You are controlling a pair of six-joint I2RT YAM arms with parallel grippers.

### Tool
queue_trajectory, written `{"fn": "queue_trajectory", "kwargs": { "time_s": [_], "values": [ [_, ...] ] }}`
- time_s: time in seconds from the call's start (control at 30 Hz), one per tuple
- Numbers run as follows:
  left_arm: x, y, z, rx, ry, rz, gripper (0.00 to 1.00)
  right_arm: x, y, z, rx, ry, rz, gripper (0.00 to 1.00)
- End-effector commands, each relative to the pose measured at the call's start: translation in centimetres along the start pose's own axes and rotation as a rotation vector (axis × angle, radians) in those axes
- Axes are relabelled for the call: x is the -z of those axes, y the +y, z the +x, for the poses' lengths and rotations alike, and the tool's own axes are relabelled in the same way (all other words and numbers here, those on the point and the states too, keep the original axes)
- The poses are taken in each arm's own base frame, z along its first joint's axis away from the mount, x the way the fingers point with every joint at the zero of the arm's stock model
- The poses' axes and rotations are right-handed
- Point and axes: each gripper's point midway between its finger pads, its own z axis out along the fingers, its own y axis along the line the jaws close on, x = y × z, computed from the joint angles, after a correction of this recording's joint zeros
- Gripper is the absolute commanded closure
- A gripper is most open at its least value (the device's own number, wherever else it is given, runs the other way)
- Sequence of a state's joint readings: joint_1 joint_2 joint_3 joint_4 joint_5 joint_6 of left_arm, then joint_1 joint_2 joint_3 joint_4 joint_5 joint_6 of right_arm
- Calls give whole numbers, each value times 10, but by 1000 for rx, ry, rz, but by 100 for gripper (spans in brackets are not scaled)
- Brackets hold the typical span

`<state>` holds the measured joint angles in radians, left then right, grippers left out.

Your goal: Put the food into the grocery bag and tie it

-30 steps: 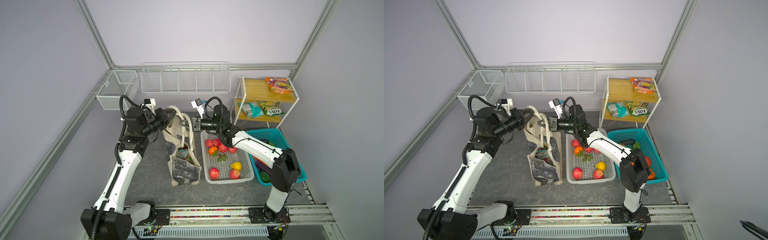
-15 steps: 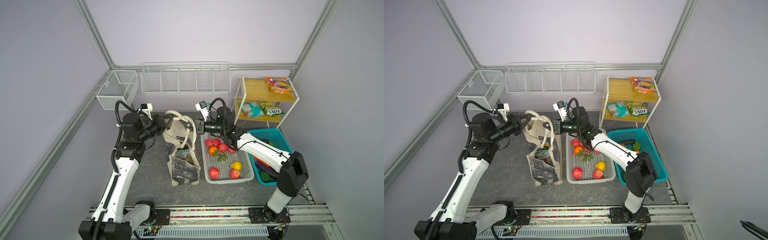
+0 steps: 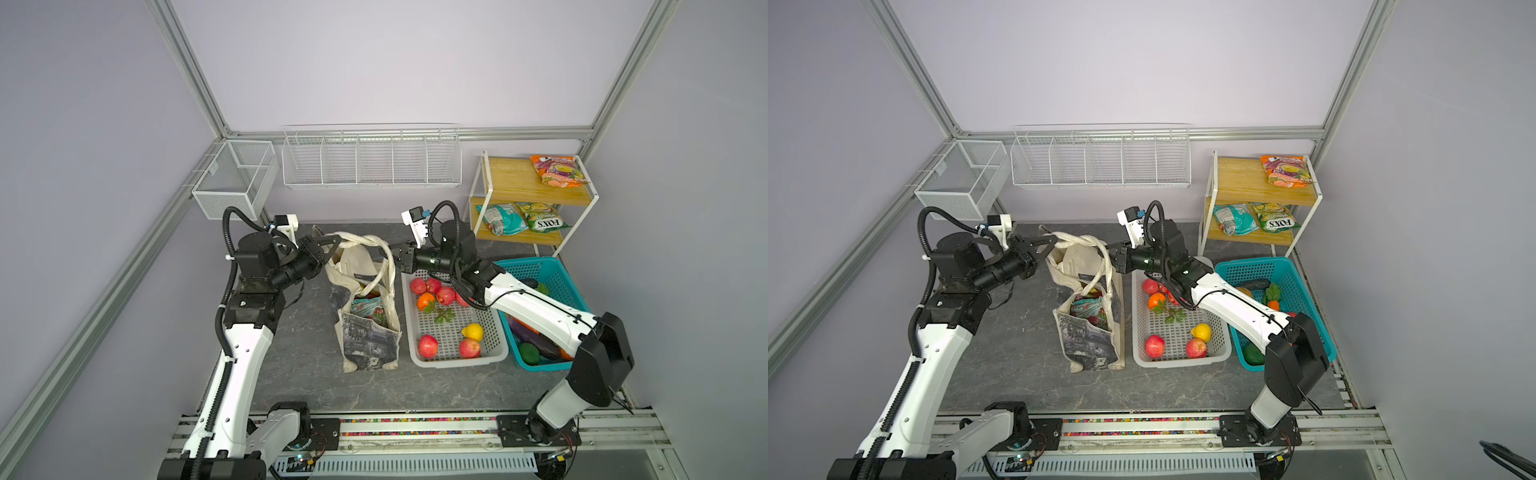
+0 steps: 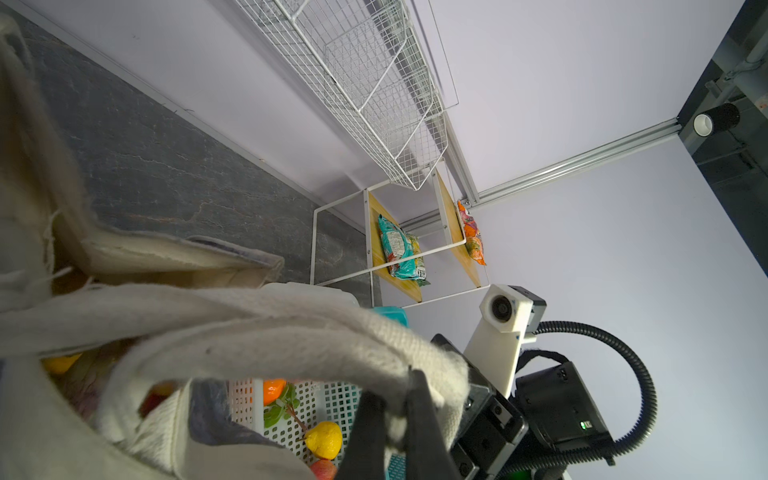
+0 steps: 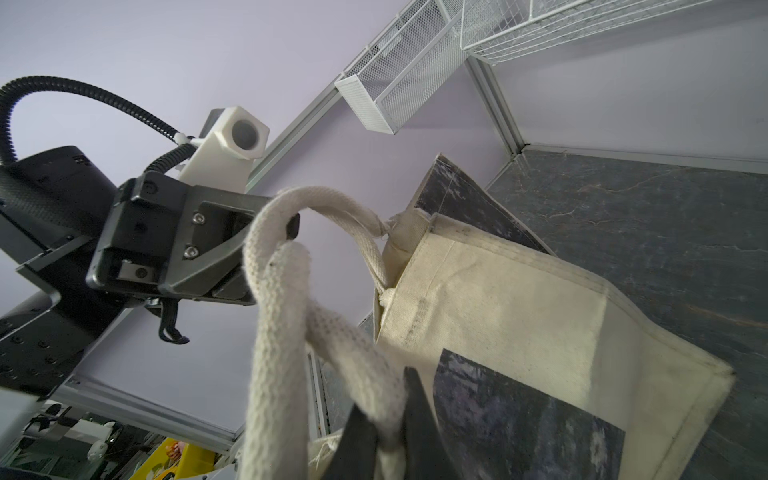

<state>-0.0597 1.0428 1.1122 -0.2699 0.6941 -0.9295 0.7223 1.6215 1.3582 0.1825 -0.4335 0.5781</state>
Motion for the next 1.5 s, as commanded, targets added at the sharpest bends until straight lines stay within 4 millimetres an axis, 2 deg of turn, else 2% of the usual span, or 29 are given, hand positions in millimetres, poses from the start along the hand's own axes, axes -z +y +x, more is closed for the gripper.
{"fn": "queue_trajectory", "kwargs": {
  "time_s": [0.0,0.4,0.73,0.77,1.1,1.4,1.47],
  "values": [
    [8,17,7,5,14,-56,100,18,-16,-20,38,-92,122,93],
    [30,41,-14,50,-60,-98,100,35,-29,-12,69,-93,219,93],
    [61,79,-36,112,-196,-209,100,59,-43,-4,49,-145,317,93],
    [69,87,-43,123,-231,-231,100,62,-45,-2,44,-151,329,93],
    [105,124,-62,200,-413,-335,100,105,-71,10,-9,-224,481,93],
    [145,164,-84,294,-563,-387,100,156,-101,26,-80,-288,675,93],
    [151,173,-90,300,-585,-405,100,169,-113,40,-104,-280,734,93]
  ]
}}
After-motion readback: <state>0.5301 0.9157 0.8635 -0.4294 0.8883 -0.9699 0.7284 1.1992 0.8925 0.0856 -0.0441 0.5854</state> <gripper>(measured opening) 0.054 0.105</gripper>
